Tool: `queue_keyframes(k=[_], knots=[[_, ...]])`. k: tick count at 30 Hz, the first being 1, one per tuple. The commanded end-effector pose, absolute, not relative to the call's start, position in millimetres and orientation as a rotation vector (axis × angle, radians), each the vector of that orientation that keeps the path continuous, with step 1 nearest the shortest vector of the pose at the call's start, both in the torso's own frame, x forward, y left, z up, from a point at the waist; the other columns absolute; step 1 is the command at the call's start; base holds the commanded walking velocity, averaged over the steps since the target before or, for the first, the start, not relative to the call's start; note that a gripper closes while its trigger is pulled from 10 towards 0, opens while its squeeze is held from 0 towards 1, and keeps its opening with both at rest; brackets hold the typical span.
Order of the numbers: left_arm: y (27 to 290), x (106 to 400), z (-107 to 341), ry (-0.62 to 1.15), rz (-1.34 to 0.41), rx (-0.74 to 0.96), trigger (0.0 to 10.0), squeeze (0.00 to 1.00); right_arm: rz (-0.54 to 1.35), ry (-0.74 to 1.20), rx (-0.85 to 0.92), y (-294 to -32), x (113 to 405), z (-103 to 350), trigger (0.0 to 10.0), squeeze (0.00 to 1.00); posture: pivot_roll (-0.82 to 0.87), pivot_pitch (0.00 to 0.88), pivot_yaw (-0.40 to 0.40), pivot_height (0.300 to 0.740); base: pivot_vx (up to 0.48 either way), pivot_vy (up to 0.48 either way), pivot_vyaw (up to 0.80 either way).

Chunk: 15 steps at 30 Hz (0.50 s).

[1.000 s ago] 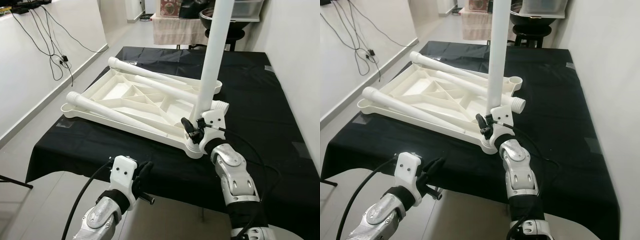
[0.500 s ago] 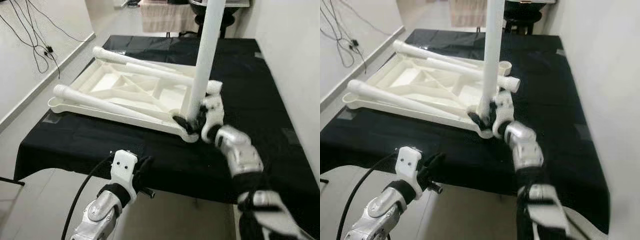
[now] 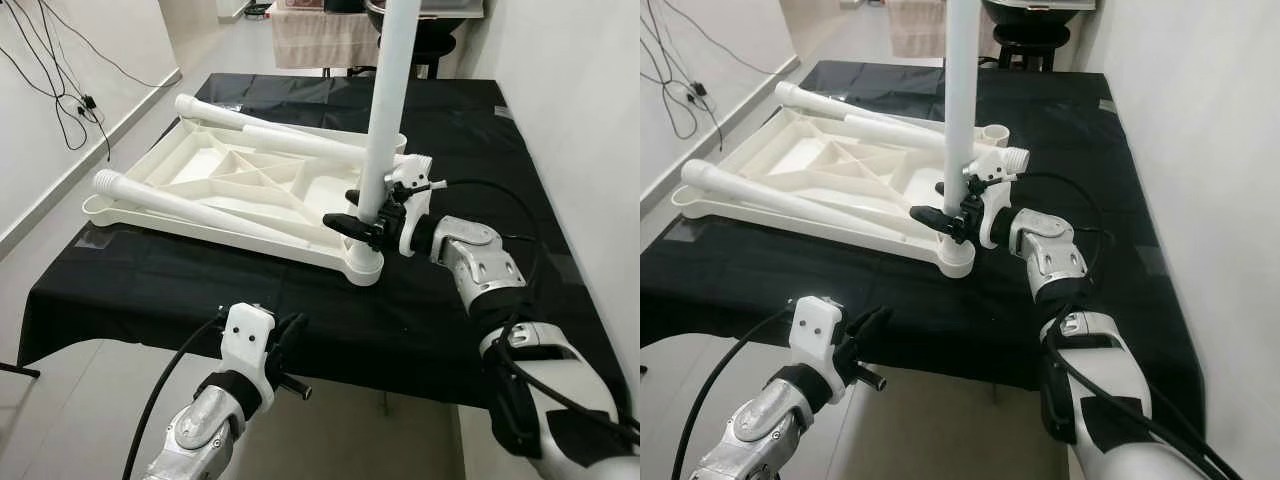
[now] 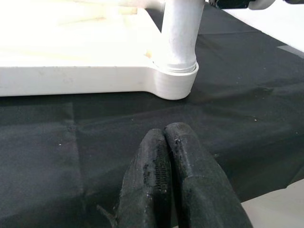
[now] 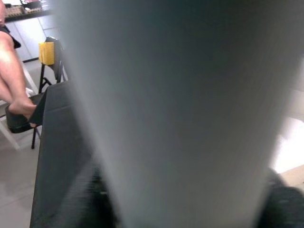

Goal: Building children table

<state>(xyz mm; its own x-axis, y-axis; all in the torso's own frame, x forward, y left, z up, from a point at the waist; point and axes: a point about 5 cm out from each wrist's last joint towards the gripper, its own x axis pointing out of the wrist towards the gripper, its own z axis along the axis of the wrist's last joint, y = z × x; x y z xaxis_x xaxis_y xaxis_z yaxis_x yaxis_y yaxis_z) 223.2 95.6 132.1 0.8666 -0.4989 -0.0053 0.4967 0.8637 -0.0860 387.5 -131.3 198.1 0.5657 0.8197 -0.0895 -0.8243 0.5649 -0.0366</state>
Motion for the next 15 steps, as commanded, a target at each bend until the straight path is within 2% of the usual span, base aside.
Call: queue_keyframes(k=[1,4,6,7,8,9,10,11,12,13,14,15], knots=[[95,219,131,0.040,-0.522,-0.093,10.0,0.00,0.990,0.119,-0.092,-123,387,186,0.0,0.00,0.05,0.137,0.005,0.740,0.000,0.000,0.00],[95,219,131,0.040,-0.523,-0.094,10.0,0.00,0.975,0.123,-0.098,-123,388,185,0.0,0.00,0.05,0.137,0.004,0.740,0.000,0.000,0.00],[95,217,132,0.040,-0.521,-0.095,10.0,0.00,0.853,0.152,-0.133,-131,392,178,0.0,0.00,0.06,0.141,-0.005,0.740,0.000,0.000,0.00],[95,217,132,0.040,-0.521,-0.095,10.0,0.00,0.853,0.152,-0.133,-131,392,178,0.0,0.00,0.06,0.141,-0.005,0.740,0.000,0.000,0.00],[95,216,132,0.041,-0.519,-0.096,10.0,0.00,0.754,0.175,-0.149,-139,394,172,0.0,0.00,0.06,0.142,-0.009,0.740,0.000,0.000,0.00],[95,216,132,0.041,-0.519,-0.096,10.0,0.00,0.754,0.175,-0.149,-139,394,172,0.0,0.00,0.06,0.142,-0.009,0.740,0.000,0.000,0.00],[95,215,132,0.041,-0.517,-0.096,10.0,0.00,0.660,0.192,-0.160,-146,394,166,0.0,0.00,0.06,0.144,-0.011,0.740,0.000,0.000,0.00],[96,214,132,0.042,-0.515,-0.096,10.0,0.00,0.399,0.211,-0.193,-167,396,156,0.0,0.00,0.06,0.145,-0.016,0.740,0.000,0.000,0.00],[96,214,132,0.042,-0.515,-0.096,10.0,0.00,0.399,0.211,-0.193,-167,396,156,0.0,0.00,0.06,0.145,-0.016,0.740,0.000,0.000,0.00],[96,214,132,0.043,-0.513,-0.096,10.0,0.00,0.158,0.239,-0.164,-189,388,139,0.0,0.00,0.06,0.149,-0.024,0.740,0.000,0.000,0.00],[97,214,132,0.044,-0.512,-0.096,10.0,0.00,0.068,0.280,-0.137,-196,373,122,0.0,0.00,0.06,0.151,-0.019,0.740,0.000,0.000,0.00],[97,214,132,0.044,-0.512,-0.096,10.0,0.00,0.068,0.280,-0.137,-196,373,122,0.0,0.00,0.06,0.151,-0.019,0.740,0.000,0.000,0.00]])
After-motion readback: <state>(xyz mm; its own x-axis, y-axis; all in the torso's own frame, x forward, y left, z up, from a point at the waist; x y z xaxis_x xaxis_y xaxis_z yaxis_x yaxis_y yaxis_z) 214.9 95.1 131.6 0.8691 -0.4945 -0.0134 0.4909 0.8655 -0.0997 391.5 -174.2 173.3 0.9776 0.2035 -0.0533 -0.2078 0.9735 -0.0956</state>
